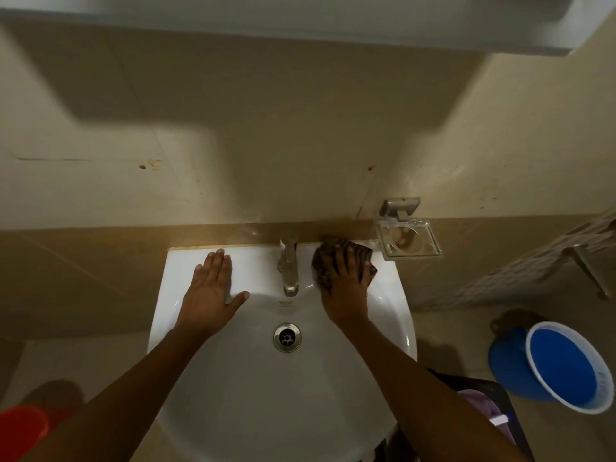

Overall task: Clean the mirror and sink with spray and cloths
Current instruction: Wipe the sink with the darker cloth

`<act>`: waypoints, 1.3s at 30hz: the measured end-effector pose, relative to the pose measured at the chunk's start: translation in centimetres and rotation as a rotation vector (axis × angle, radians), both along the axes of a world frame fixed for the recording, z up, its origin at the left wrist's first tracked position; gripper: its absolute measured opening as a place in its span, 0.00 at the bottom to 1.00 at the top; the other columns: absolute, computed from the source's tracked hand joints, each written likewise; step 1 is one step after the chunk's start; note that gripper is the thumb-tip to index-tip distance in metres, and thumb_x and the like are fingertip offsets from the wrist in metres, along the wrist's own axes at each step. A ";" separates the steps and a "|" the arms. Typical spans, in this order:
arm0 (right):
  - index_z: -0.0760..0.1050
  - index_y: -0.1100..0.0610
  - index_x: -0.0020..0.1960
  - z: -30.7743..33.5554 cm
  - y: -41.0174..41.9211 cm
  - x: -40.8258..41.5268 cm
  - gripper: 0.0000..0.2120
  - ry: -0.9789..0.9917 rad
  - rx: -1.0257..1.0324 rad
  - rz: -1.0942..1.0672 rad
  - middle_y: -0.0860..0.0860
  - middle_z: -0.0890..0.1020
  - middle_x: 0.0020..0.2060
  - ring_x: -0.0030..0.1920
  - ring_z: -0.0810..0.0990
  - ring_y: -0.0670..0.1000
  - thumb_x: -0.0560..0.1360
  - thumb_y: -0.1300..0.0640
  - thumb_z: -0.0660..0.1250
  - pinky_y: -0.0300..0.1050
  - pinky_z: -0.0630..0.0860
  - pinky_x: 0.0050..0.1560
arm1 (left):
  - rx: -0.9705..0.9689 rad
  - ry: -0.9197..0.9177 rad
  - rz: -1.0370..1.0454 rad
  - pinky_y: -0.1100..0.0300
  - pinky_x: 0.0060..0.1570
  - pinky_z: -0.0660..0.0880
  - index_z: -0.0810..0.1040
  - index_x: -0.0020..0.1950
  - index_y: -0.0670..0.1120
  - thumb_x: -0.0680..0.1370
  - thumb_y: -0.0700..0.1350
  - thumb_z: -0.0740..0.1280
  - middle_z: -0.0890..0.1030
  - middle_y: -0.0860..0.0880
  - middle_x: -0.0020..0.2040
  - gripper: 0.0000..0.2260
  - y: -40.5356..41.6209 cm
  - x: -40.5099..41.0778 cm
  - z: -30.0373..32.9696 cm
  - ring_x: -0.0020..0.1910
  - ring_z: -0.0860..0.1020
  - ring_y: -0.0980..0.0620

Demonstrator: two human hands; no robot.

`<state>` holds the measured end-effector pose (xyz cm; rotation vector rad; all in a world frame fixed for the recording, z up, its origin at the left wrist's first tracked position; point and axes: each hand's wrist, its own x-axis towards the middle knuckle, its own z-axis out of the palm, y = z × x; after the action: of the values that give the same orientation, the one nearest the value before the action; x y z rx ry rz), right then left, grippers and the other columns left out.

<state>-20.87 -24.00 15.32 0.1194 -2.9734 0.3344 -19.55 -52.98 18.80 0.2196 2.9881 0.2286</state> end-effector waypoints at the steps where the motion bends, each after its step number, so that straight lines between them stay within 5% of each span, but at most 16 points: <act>1: 0.70 0.52 0.74 -0.1 -0.9 0.1 0.28 0.005 -0.012 0.049 0.56 0.70 0.74 0.77 0.58 0.59 0.75 0.48 0.61 0.63 0.46 0.74 | 0.007 0.004 0.003 0.51 0.74 0.45 0.50 0.78 0.41 0.75 0.68 0.46 0.49 0.42 0.79 0.40 -0.1 0.1 0.1 0.78 0.46 0.45; 5: 0.66 0.51 0.76 0.1 -3.4 0.3 0.28 -0.004 -0.088 0.121 0.53 0.70 0.75 0.77 0.62 0.59 0.77 0.46 0.55 0.60 0.48 0.74 | 0.034 0.016 0.024 0.52 0.74 0.45 0.53 0.78 0.39 0.79 0.62 0.53 0.51 0.41 0.79 0.36 -1.4 0.7 0.6 0.78 0.48 0.44; 16: 0.68 0.52 0.75 0.0 -7.5 6.5 0.23 0.023 -0.388 0.255 0.51 0.68 0.76 0.78 0.60 0.54 0.81 0.50 0.57 0.66 0.56 0.76 | 0.076 0.001 0.081 0.53 0.74 0.53 0.57 0.77 0.38 0.77 0.60 0.49 0.56 0.40 0.78 0.35 -5.9 2.2 1.8 0.78 0.53 0.43; 19: 0.67 0.51 0.75 0.1 -10.1 5.9 0.23 0.053 -0.309 0.309 0.49 0.68 0.75 0.78 0.60 0.56 0.80 0.51 0.59 0.63 0.55 0.76 | 0.075 -0.004 0.071 0.51 0.72 0.59 0.58 0.76 0.38 0.77 0.58 0.52 0.58 0.40 0.77 0.33 -6.8 2.5 2.0 0.77 0.56 0.43; 22: 0.66 0.54 0.76 0.0 -12.5 4.1 0.28 0.036 -0.170 0.363 0.53 0.71 0.74 0.77 0.64 0.58 0.78 0.50 0.63 0.64 0.63 0.74 | 0.078 -0.013 0.041 0.54 0.74 0.54 0.55 0.77 0.39 0.81 0.55 0.55 0.54 0.41 0.78 0.30 -7.2 2.6 2.1 0.78 0.53 0.45; 28: 0.62 0.64 0.77 0.2 -17.1 2.8 0.40 0.011 -0.162 -0.028 0.61 0.69 0.74 0.75 0.66 0.61 0.70 0.54 0.74 0.57 0.52 0.76 | 0.105 -0.016 -0.002 0.58 0.73 0.47 0.51 0.78 0.39 0.82 0.52 0.57 0.50 0.42 0.79 0.30 -7.9 2.6 2.0 0.78 0.49 0.46; 34: 0.58 0.66 0.78 1.3 -21.0 0.8 0.32 -0.020 -0.294 -0.220 0.63 0.65 0.76 0.77 0.62 0.62 0.79 0.52 0.57 0.58 0.48 0.79 | 0.089 -0.034 -0.011 0.59 0.74 0.46 0.49 0.78 0.41 0.82 0.54 0.55 0.47 0.45 0.80 0.30 -9.3 3.3 1.8 0.79 0.47 0.48; 39: 0.60 0.60 0.79 1.0 -23.0 2.4 0.34 -0.011 -0.268 0.126 0.59 0.67 0.76 0.77 0.63 0.59 0.78 0.45 0.60 0.58 0.54 0.78 | 0.142 -0.022 -0.009 0.61 0.71 0.45 0.51 0.78 0.41 0.82 0.53 0.57 0.49 0.46 0.79 0.30 -10.2 4.1 1.9 0.78 0.50 0.48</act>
<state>-18.50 -46.96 16.31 0.2749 -2.9030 0.7462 -15.46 -63.17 20.75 0.2430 2.9506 0.4403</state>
